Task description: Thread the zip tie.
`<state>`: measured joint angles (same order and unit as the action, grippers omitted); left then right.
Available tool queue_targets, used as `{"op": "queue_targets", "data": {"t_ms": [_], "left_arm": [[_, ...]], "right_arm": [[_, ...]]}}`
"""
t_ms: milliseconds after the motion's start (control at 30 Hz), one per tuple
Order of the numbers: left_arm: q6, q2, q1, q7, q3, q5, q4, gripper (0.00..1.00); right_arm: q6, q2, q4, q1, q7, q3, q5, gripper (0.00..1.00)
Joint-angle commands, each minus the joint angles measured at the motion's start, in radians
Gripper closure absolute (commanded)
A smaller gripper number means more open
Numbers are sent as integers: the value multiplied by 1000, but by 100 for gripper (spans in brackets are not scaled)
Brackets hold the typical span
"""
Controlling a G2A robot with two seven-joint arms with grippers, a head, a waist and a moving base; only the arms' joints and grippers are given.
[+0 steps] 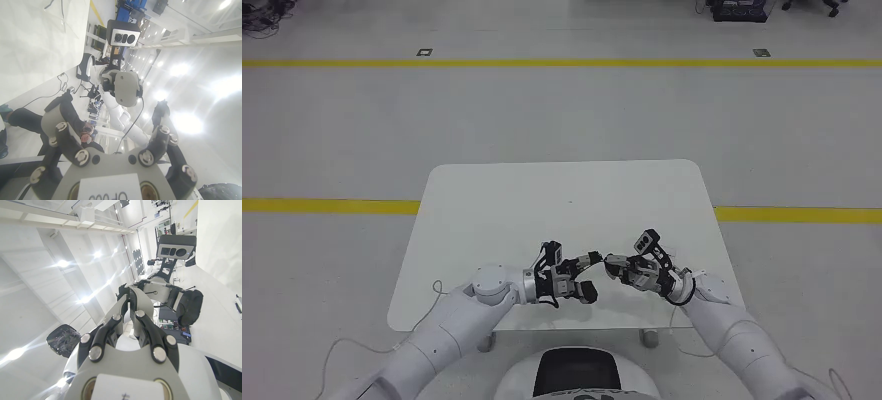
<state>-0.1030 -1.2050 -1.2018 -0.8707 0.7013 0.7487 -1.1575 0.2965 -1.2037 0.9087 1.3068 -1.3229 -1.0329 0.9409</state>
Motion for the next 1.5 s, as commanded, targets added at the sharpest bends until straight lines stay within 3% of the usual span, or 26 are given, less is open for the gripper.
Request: {"op": "queue_targets", "data": {"t_ms": [0,567,767,967,1467], "left_arm": [[2,0,1,-1,-1,0,1,0],[-1,-2,4,-2,0,0,13,2],[2,-3,7,-4,-3,-3,18,18],[2,-5,10,-6,-6,-2,23,24],[-2,-7,12,-8,-5,0,29,50]], "right_arm": [[-1,-1,-1,0,-2,-2,-1,100],[-23,-4,-19,-8,2,-6,-53,100],[-32,-3,-23,-9,2,-11,-69,100],[-39,-4,-26,-10,4,-12,-83,100],[-46,-5,-35,-12,20,-18,-112,100]]}}
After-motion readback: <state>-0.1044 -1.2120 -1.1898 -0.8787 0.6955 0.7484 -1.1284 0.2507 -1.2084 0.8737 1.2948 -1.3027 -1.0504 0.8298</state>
